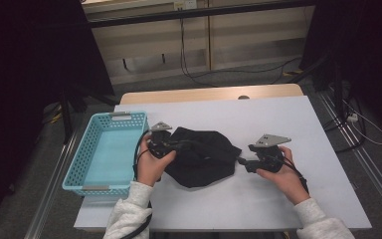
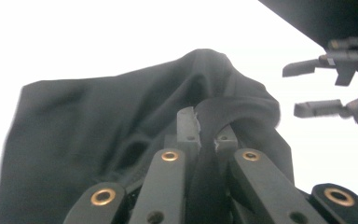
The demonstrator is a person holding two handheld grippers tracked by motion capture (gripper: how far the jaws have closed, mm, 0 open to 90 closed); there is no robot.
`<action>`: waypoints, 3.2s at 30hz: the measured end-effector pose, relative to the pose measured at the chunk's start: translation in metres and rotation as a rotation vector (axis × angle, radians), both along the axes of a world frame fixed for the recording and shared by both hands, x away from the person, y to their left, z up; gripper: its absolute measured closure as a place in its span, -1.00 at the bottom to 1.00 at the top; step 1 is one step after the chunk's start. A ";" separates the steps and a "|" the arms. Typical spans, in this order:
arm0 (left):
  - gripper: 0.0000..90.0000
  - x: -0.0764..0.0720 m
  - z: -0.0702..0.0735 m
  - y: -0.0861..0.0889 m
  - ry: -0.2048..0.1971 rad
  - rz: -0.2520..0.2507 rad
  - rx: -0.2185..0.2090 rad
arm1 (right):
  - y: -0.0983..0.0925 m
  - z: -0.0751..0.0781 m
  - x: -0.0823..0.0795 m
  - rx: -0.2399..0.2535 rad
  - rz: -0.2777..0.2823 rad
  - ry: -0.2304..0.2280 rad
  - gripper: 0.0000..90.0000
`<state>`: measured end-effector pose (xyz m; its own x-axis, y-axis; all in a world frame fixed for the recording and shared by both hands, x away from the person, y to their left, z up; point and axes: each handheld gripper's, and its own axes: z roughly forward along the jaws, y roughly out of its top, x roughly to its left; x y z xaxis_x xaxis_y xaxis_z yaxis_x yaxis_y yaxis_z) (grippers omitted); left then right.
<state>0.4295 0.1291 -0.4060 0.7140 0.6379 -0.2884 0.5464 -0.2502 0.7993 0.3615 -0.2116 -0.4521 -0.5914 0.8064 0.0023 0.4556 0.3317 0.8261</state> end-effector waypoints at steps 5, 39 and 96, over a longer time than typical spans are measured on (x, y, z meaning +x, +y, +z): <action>0.92 0.004 0.003 0.018 -0.020 0.078 -0.032 | 0.009 -0.005 0.005 -0.028 0.005 -0.015 -0.21; 0.92 -0.008 -0.001 -0.010 -0.020 -0.006 -0.037 | -0.038 0.037 0.000 0.111 -0.104 -0.044 0.99; 0.91 0.006 -0.010 0.017 -0.031 0.124 -0.025 | -0.038 0.014 0.003 0.074 -0.156 0.021 0.84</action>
